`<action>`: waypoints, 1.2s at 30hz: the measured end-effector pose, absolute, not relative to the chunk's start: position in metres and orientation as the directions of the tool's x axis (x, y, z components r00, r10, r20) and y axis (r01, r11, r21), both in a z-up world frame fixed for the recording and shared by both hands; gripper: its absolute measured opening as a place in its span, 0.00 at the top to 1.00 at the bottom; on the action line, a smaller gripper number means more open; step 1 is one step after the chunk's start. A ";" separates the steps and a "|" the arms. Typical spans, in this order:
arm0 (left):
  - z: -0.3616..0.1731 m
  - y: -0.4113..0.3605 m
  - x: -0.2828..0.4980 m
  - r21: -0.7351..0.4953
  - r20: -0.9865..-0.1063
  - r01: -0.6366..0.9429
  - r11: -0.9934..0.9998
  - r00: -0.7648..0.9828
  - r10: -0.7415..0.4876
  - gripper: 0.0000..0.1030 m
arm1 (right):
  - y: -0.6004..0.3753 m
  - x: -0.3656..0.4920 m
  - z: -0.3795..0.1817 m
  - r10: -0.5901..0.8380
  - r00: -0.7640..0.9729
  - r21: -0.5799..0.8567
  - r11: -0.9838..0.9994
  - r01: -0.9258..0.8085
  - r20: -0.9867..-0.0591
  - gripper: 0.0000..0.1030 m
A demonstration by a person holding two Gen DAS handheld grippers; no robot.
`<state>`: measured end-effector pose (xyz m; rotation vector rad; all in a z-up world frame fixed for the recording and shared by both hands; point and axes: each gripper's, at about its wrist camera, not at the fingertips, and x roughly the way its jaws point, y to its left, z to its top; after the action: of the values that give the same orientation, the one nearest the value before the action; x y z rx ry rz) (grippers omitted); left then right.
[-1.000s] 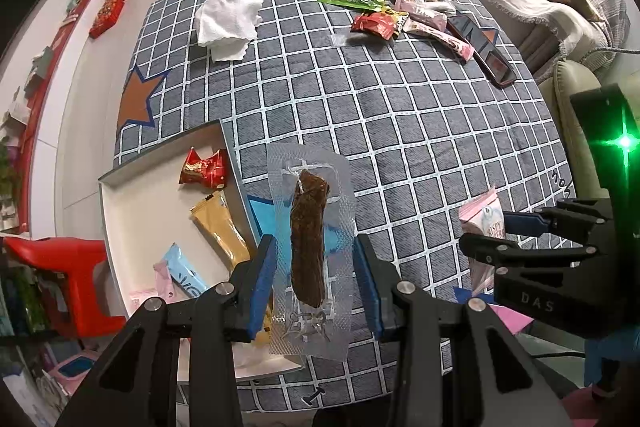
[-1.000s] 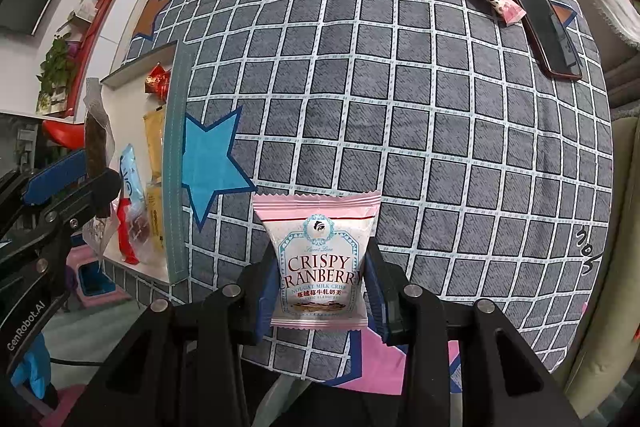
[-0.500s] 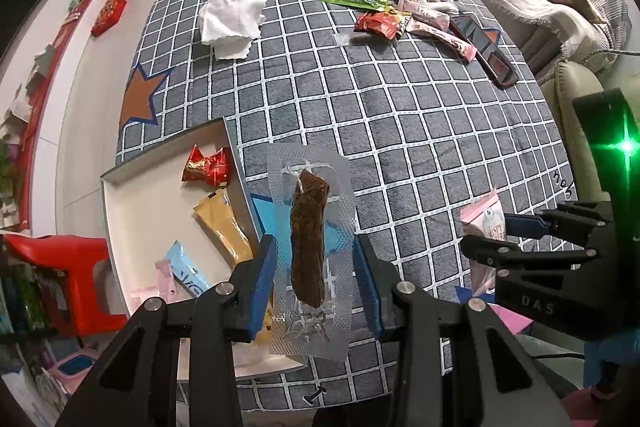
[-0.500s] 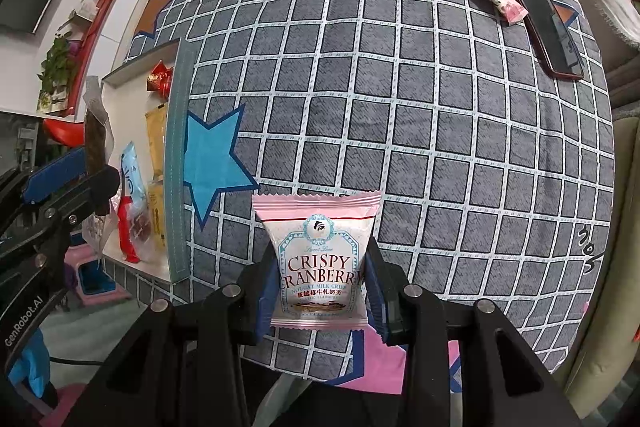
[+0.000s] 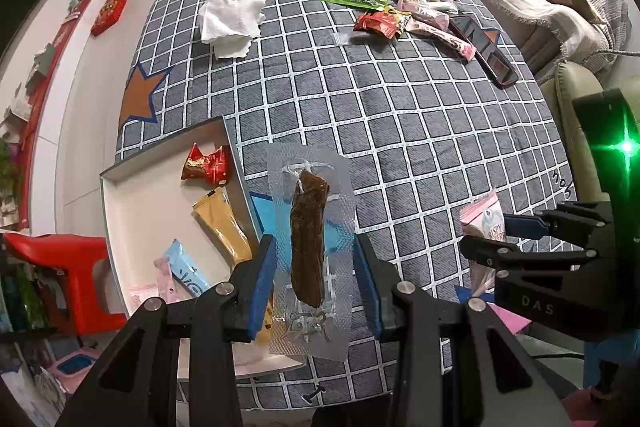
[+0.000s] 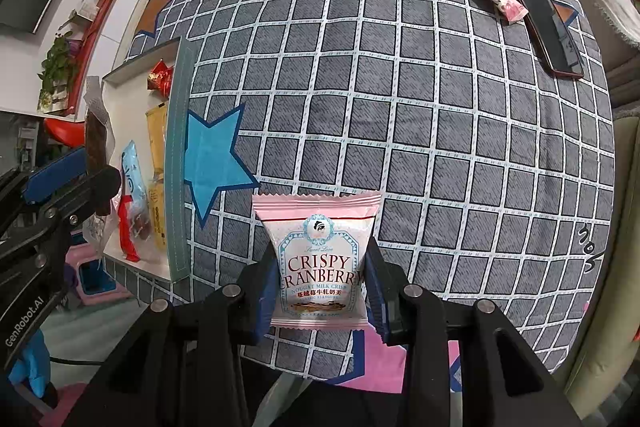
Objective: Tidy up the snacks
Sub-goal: 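Carry both snacks over the white tray and open both tools to release them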
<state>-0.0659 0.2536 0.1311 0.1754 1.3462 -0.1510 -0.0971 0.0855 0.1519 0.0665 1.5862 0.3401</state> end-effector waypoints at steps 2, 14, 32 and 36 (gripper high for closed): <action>0.131 0.254 -0.066 0.039 -0.976 0.211 0.977 0.217 -0.008 0.59 | 0.086 -0.097 0.152 0.251 -0.051 0.256 0.952 -0.168 -0.967 0.61; 0.130 0.319 -0.078 0.015 -0.976 0.011 1.000 0.218 0.012 0.59 | 0.140 -0.092 0.154 0.233 -0.086 0.248 0.925 -0.286 -0.969 0.61; 0.068 0.431 -0.097 0.000 -0.996 -0.191 0.982 0.093 0.018 0.58 | 0.293 -0.067 0.143 0.250 -0.162 0.297 0.842 -0.451 -0.955 0.60; 0.056 0.439 -0.098 -0.022 -0.997 -0.224 0.974 0.073 -0.006 0.58 | 0.316 -0.064 0.134 0.241 -0.175 0.296 0.835 -0.464 -0.955 0.60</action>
<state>-0.0976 0.4393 0.0563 -0.1874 1.4918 0.1656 -0.0643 0.3159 0.1341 -0.1777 1.6327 0.6311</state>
